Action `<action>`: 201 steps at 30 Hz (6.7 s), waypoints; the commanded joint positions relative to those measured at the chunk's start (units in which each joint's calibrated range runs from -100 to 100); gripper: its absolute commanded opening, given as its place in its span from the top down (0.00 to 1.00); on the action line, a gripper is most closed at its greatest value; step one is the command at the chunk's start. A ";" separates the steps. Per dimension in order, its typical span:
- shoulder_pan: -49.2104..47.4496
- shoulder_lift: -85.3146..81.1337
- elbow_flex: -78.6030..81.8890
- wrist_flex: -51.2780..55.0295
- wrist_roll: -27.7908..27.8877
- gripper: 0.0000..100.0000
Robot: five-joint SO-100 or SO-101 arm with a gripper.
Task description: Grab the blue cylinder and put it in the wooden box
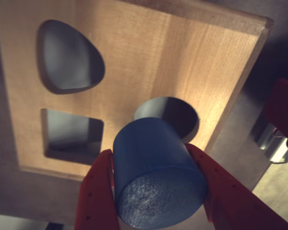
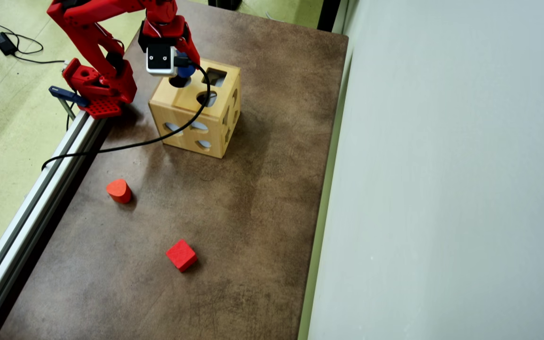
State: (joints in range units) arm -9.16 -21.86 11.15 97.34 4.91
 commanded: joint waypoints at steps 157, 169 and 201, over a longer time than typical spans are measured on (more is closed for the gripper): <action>-11.34 -6.29 6.20 0.49 2.05 0.96; -9.19 -49.69 7.45 0.57 1.61 0.97; 15.33 -73.38 10.14 0.49 2.15 0.97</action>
State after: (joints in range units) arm 6.43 -95.42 21.63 97.34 6.67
